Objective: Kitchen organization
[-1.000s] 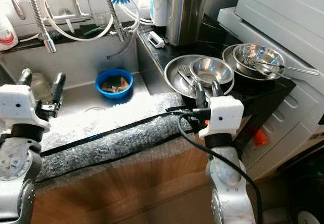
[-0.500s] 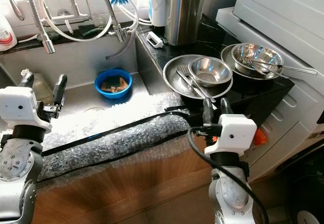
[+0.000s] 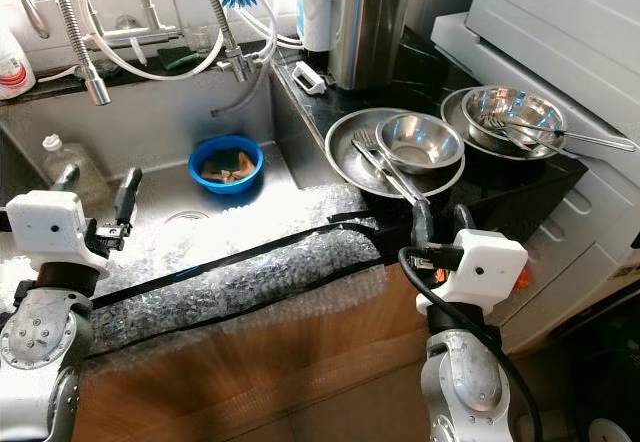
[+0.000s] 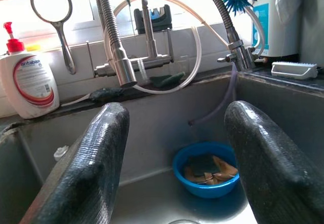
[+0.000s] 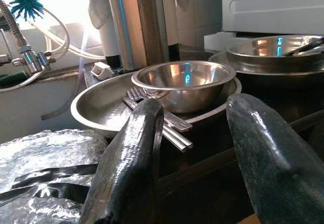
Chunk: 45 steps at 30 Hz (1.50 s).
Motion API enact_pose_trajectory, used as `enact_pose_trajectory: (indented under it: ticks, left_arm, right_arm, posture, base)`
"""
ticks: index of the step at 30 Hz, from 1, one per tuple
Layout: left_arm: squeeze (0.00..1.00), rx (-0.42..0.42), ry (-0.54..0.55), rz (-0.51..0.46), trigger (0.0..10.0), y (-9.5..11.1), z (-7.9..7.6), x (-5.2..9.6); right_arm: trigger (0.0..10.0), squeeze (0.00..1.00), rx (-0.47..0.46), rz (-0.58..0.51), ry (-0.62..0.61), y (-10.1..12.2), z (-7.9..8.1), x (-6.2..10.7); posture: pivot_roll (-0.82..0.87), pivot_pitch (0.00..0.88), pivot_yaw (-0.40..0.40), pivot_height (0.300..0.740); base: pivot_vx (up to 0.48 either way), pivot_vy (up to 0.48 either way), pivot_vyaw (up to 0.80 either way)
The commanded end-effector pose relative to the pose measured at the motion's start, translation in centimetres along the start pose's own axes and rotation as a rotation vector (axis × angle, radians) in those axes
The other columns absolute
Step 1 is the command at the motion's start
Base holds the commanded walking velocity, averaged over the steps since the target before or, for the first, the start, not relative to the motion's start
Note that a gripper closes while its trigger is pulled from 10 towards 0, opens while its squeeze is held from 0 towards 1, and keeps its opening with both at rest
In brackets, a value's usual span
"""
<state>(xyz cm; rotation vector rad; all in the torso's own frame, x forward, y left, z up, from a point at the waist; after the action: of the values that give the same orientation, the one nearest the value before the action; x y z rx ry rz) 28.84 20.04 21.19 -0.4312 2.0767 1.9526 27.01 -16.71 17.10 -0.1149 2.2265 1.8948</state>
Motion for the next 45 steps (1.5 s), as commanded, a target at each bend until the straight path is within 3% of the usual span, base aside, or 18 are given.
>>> enact_pose_trajectory:
  ticks: [1,21,22,23,31,36,45]
  left_arm:
    - [0.00,0.008,-0.013,-0.010,10.0,0.2,-0.1,0.1]
    - [0.00,0.009,-0.013,-0.003,10.0,-0.2,-0.1,0.4]
    - [0.00,0.049,-0.001,0.000,10.0,-0.3,-0.2,0.9]
    - [0.00,0.066,0.004,-0.001,10.0,-0.2,-0.3,1.0]
    - [0.00,0.071,-0.002,-0.014,10.0,0.1,-0.6,0.7]
    - [0.00,0.068,-0.002,-0.023,10.0,0.2,-0.5,0.6]
    - [0.00,0.062,0.003,-0.024,10.0,0.3,-0.4,0.5]
  right_arm:
    - [10.0,0.00,0.004,0.010,0.001,-0.3,0.0,0.1]
    - [10.0,0.00,0.011,0.005,0.003,-0.3,-0.1,0.1]
    - [10.0,0.00,-0.112,-0.006,0.144,0.2,2.2,0.1]
    - [10.0,0.00,-0.162,-0.020,0.205,0.7,3.2,0.2]
    - [10.0,0.00,-0.153,-0.068,0.206,2.0,3.0,-0.6]
    - [10.0,0.00,-0.146,-0.030,0.206,1.0,3.0,-0.3]
    - [10.0,0.00,-0.334,0.058,0.173,-0.5,2.7,-0.2]
  posture:
    - [0.00,0.091,-0.003,0.740]
    - [-0.01,0.089,-0.004,0.740]
    - [-0.01,0.095,-0.013,0.740]
    - [-0.01,0.095,-0.013,0.740]
    - [-0.01,0.102,-0.016,0.740]
    - [-0.01,0.107,-0.015,0.740]
    - [-0.01,0.114,-0.013,0.740]
  base:
    - [0.000,0.000,0.00]
    - [0.000,0.000,0.00]
    - [0.000,0.000,0.00]
    - [0.000,0.000,0.00]
    - [0.000,0.000,0.00]
    - [0.000,0.000,0.00]
    - [0.000,0.000,0.00]
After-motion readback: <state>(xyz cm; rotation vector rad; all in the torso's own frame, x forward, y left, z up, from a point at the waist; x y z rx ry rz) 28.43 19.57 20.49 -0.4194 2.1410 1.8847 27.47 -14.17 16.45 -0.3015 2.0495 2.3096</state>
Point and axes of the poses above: a point about 5 cm out from each wrist's last joint towards the gripper, its own x axis pointing back from the gripper into the wrist, its own y axis along the axis of the wrist's last joint, z = x × y, the point moved 4 cm from there along -x, pointing out of the wrist towards the gripper, and after that the axes turned 14 degrees about x, right-handed, at the moved point
